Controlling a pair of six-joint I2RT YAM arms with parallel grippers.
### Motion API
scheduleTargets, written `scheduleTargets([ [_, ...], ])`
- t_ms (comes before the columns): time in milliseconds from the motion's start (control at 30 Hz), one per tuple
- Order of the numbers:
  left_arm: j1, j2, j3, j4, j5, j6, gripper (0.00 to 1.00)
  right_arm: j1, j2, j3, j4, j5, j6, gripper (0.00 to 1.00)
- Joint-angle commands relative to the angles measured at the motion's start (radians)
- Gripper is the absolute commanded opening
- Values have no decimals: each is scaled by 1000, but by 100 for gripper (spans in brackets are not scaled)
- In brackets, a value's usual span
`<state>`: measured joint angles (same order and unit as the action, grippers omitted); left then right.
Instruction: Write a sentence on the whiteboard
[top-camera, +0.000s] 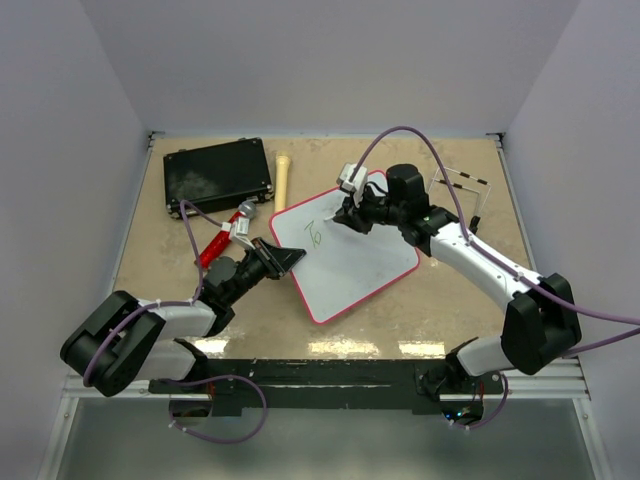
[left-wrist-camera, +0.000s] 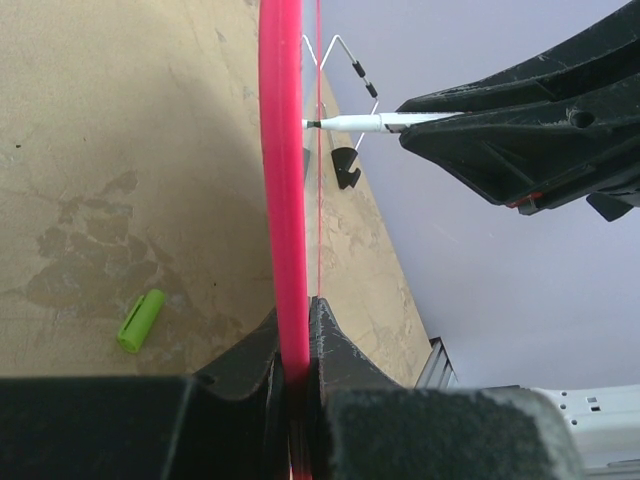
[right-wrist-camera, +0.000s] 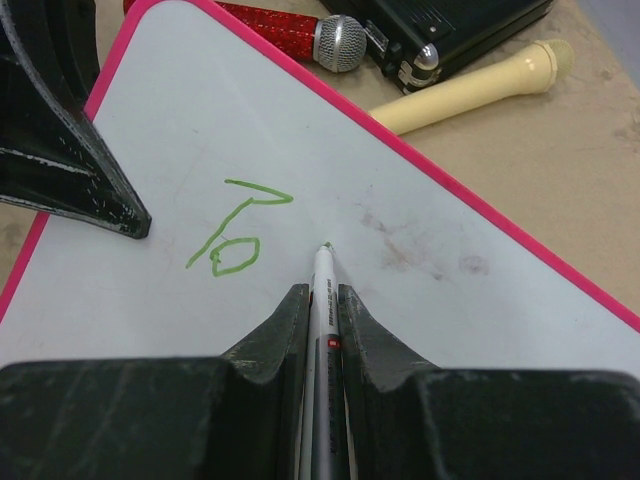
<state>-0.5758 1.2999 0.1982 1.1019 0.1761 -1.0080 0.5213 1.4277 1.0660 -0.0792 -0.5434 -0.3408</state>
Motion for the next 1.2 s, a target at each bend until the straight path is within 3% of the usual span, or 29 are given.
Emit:
scheduleTargets([
  [0,-6,-7,6,145,40,55,0,5,-18,29,-57,-29,-43,0],
  [467,-6,-4,6,145,40,55,0,3,-56,-6,-166,-70,-106,0],
  [1167,-6,2,4,157,42,54,0,5,-15,34,-53,-62,-15,0],
])
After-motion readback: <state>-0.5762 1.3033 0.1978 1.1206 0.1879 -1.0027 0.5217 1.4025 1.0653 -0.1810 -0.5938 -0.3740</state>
